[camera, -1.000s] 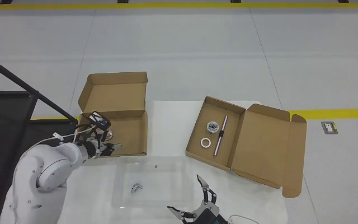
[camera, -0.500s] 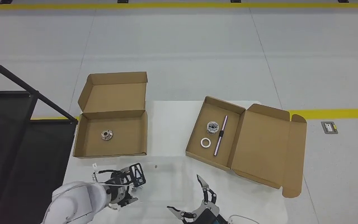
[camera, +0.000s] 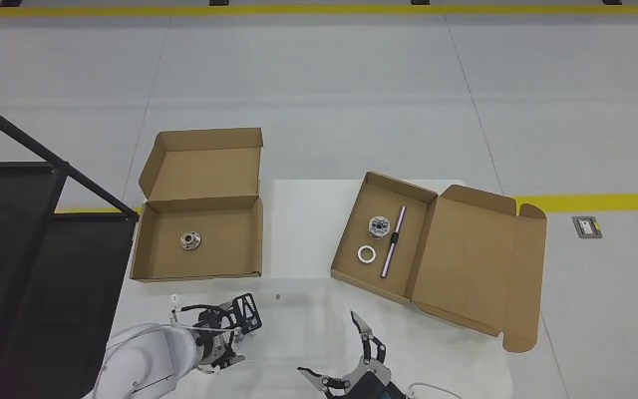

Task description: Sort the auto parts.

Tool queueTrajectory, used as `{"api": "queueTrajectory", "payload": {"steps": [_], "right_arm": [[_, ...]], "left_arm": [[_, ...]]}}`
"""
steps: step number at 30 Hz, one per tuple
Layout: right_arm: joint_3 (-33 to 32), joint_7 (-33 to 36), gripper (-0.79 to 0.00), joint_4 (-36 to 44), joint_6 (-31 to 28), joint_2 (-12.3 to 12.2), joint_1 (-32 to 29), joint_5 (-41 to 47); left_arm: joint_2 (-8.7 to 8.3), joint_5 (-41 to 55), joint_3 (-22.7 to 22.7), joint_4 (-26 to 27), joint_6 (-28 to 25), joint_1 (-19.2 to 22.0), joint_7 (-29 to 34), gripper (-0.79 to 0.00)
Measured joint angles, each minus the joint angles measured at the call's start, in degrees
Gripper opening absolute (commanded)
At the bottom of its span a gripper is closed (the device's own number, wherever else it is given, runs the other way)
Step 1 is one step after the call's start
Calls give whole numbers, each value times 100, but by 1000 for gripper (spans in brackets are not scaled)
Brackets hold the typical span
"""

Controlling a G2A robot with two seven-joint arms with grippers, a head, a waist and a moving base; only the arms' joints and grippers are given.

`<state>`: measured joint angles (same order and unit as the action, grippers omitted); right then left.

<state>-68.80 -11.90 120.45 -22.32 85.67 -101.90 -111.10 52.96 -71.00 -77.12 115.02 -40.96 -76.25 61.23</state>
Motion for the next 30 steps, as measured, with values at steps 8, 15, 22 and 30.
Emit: {"api": "queueTrajectory", "payload": {"steps": [8, 15, 22, 30], "right_arm": [[0, 0, 0, 0, 0, 0, 0, 0], [0, 0, 0, 0, 0, 0, 0, 0], [0, 0, 0, 0, 0, 0, 0, 0], [0, 0, 0, 0, 0, 0, 0, 0]], "left_arm": [[43, 39, 434, -321, 89, 354, 150, -191], [42, 91, 719, -634, 234, 554, 445, -219], [78, 28, 1146, -1234, 391, 891, 538, -182], [180, -16, 1540, -1799, 525, 1289, 388, -252]]}}
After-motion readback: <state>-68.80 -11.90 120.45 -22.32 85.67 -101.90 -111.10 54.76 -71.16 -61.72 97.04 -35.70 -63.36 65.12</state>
